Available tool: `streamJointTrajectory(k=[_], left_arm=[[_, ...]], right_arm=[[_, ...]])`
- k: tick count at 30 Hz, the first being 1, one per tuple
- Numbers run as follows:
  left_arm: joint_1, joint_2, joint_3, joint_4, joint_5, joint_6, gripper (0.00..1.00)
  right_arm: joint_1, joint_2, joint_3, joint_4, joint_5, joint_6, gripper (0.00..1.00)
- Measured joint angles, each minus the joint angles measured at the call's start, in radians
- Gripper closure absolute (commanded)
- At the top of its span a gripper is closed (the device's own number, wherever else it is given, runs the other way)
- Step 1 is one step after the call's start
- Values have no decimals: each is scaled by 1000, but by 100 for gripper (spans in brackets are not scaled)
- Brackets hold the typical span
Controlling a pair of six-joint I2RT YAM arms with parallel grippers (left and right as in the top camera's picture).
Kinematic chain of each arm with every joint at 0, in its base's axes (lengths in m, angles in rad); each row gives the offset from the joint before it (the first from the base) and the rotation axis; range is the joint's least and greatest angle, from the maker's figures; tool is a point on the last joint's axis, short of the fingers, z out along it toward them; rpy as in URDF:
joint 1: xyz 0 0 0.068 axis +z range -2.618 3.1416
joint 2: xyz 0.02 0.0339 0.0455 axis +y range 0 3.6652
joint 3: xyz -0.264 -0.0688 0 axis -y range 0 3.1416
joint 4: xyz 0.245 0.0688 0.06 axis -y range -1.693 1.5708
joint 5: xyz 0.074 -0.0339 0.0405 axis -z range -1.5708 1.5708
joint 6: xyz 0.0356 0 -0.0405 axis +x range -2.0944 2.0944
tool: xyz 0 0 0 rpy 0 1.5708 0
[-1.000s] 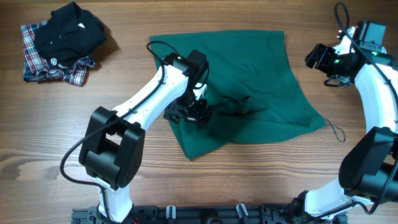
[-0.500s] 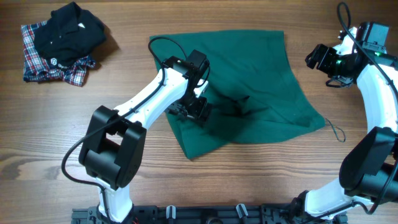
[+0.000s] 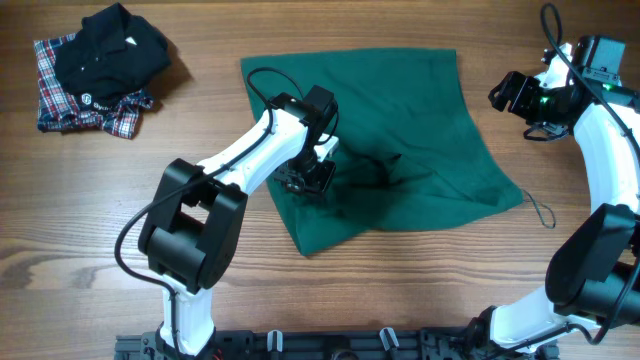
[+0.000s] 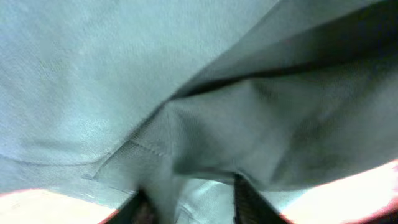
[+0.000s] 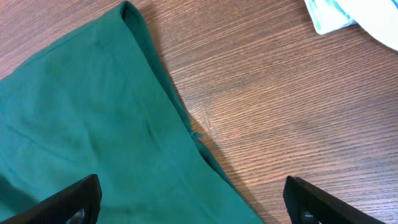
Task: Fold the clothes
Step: 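Reach the left gripper to the garment's lower middle and press it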
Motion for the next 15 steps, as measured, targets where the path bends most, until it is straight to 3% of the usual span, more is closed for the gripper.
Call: streamJointTrajectory(k=[11, 15], left_arm=[[-51, -8, -1, -152, 78, 2, 96], [-117, -96, -3, -180, 111, 0, 96]], right_arm=[[0, 0, 0, 0, 0, 0, 6], [0, 0, 0, 0, 0, 0, 5]])
